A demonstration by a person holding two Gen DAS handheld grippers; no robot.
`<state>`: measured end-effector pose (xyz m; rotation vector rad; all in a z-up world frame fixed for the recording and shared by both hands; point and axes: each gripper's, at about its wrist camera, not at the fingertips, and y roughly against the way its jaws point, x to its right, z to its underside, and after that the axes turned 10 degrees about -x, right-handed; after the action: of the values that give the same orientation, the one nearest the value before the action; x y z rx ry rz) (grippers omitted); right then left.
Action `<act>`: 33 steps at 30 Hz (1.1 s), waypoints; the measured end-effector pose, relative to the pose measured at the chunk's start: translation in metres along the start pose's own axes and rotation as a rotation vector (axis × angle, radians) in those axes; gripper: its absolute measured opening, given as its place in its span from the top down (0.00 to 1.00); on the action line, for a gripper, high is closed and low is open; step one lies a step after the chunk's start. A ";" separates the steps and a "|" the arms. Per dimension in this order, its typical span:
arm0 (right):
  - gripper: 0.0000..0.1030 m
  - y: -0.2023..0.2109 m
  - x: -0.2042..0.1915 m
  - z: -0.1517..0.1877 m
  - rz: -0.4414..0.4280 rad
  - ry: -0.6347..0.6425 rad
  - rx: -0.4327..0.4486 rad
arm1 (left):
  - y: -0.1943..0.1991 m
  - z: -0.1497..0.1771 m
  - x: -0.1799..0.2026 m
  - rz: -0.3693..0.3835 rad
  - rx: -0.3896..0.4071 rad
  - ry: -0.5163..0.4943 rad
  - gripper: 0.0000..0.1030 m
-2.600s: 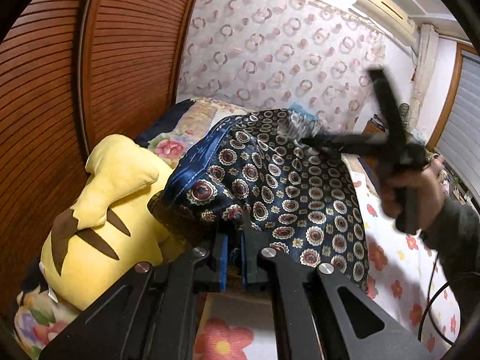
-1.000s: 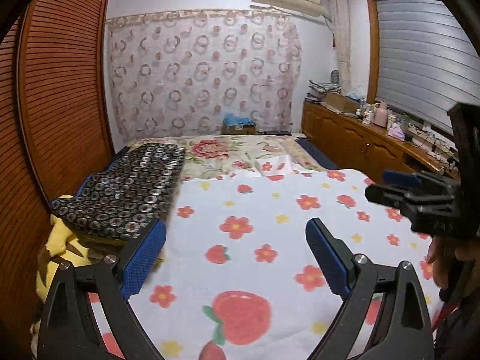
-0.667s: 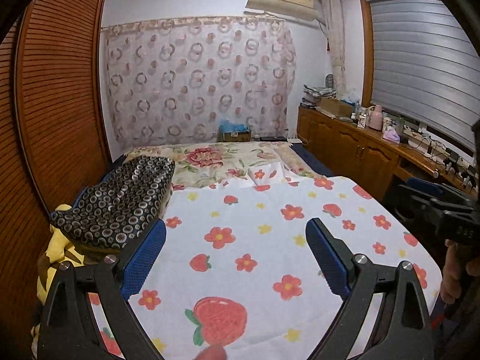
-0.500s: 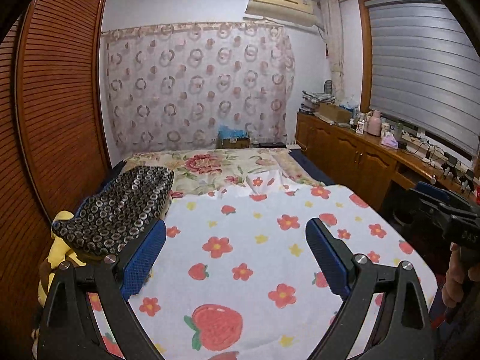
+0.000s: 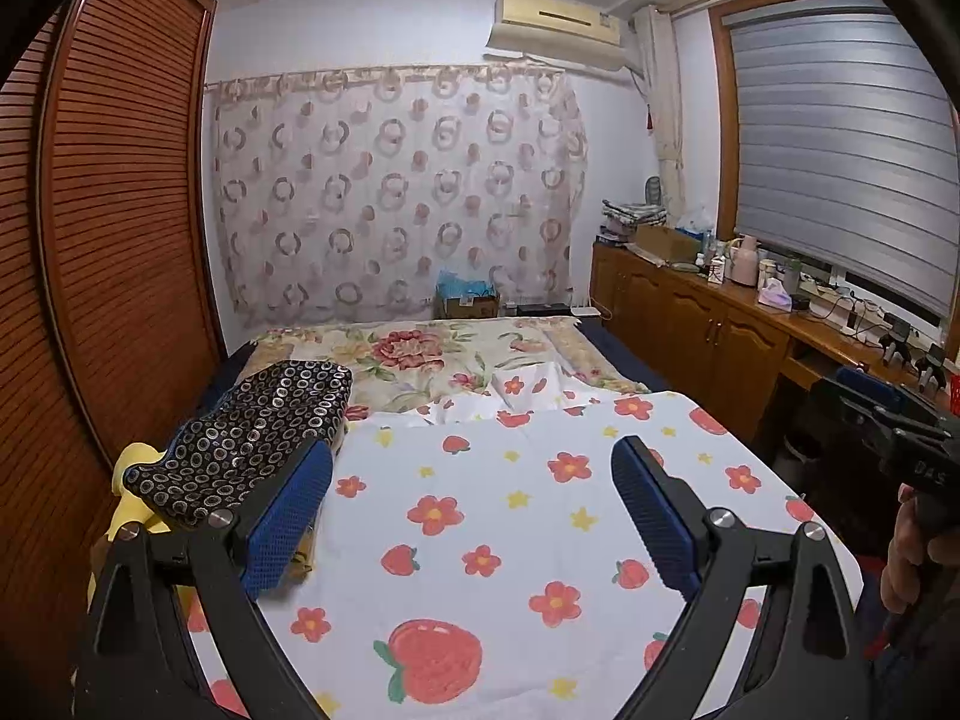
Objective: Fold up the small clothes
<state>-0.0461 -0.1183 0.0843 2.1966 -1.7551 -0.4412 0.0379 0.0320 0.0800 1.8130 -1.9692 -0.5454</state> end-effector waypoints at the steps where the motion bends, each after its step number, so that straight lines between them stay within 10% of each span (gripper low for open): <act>1: 0.25 0.000 -0.001 0.001 0.000 0.001 0.000 | 0.000 0.000 0.000 0.000 0.001 0.001 0.08; 33: 0.26 -0.002 0.019 -0.004 -0.004 -0.002 0.002 | 0.006 0.002 -0.003 -0.012 0.003 0.005 0.08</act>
<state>-0.0384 -0.1362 0.0865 2.2019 -1.7527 -0.4427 0.0322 0.0357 0.0818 1.8267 -1.9585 -0.5418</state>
